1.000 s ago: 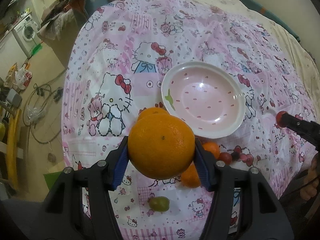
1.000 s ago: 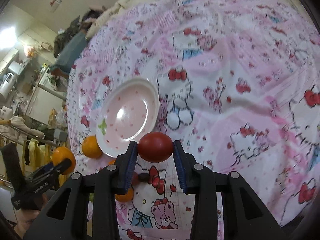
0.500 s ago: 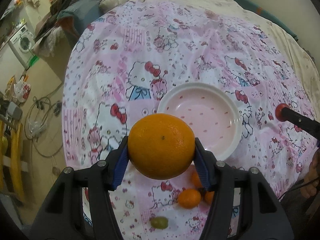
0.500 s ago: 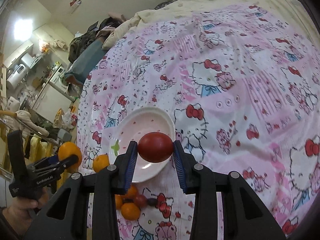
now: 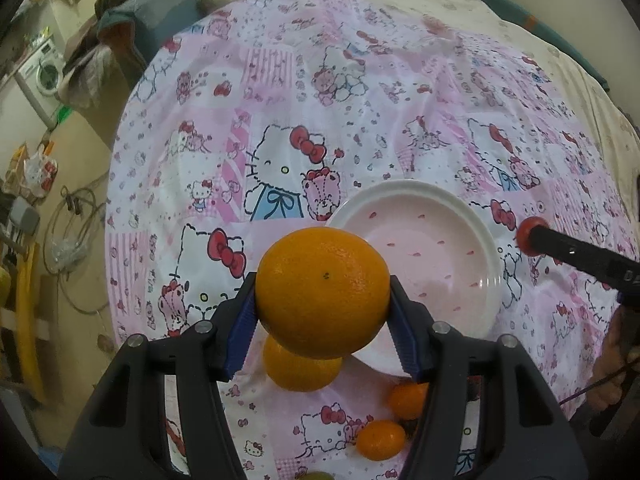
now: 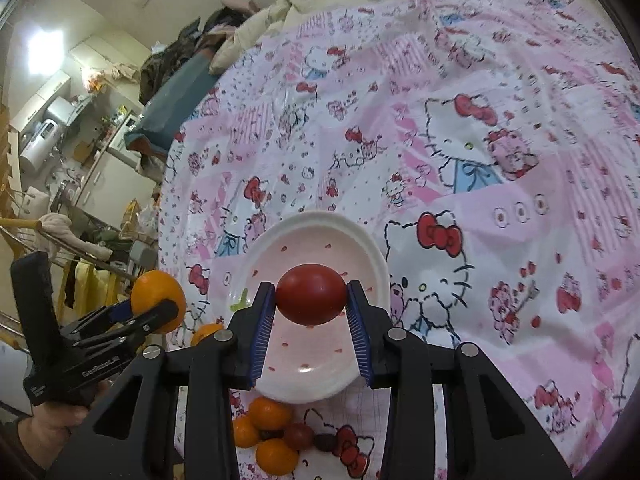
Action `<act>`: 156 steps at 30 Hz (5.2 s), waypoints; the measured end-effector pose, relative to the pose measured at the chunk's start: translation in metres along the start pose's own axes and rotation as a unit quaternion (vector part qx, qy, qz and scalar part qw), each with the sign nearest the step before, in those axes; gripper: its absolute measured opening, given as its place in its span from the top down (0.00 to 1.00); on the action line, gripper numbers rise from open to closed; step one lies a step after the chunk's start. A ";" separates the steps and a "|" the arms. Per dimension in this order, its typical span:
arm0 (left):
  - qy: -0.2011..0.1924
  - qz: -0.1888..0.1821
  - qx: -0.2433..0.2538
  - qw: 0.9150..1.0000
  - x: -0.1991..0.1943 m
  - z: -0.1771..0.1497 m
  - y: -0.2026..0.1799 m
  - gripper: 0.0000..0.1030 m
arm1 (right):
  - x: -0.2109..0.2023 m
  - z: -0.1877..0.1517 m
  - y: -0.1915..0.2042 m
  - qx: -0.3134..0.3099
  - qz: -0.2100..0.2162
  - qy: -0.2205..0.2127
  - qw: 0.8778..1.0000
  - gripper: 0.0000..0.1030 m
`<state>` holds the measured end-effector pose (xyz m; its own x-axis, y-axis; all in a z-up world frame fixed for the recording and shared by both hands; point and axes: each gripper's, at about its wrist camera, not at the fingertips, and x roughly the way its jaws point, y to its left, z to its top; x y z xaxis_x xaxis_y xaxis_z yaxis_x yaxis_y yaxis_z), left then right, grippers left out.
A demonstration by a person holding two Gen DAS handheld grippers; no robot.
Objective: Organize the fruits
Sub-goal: 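Carry the red tomato onto the white plate and open the right tool while the left tool holds the orange, then lower the large orange onto the plate and open the left tool, then withdraw the left tool from the plate toward the second large orange, then grasp the second large orange with the left tool and lift it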
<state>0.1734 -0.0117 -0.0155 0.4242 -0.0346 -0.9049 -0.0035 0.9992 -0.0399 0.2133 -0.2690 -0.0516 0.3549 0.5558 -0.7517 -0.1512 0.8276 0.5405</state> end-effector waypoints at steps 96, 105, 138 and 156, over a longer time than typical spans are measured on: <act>0.037 -0.051 0.009 0.998 0.086 0.032 -0.055 0.07 | -0.056 -0.011 -0.039 0.073 -0.059 -0.048 0.994 0.26; -0.013 -0.018 0.019 1.000 0.027 0.023 -0.044 0.07 | -0.062 -0.013 -0.030 0.060 -0.053 -0.053 0.995 0.26; -0.008 0.004 -0.060 0.998 -0.023 -0.052 0.038 0.07 | -0.049 -0.086 0.011 0.024 -0.048 0.001 0.999 0.26; 0.122 -0.040 -0.090 0.988 0.052 -0.060 0.031 0.15 | -0.036 -0.080 -0.001 0.058 -0.038 0.012 0.998 0.26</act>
<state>0.1412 0.0164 -0.0893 0.1990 -0.1394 -0.9700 -0.1484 0.9741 -0.1704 0.1268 -0.2840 -0.0552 0.3389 0.4943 -0.8005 -0.0165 0.8538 0.5203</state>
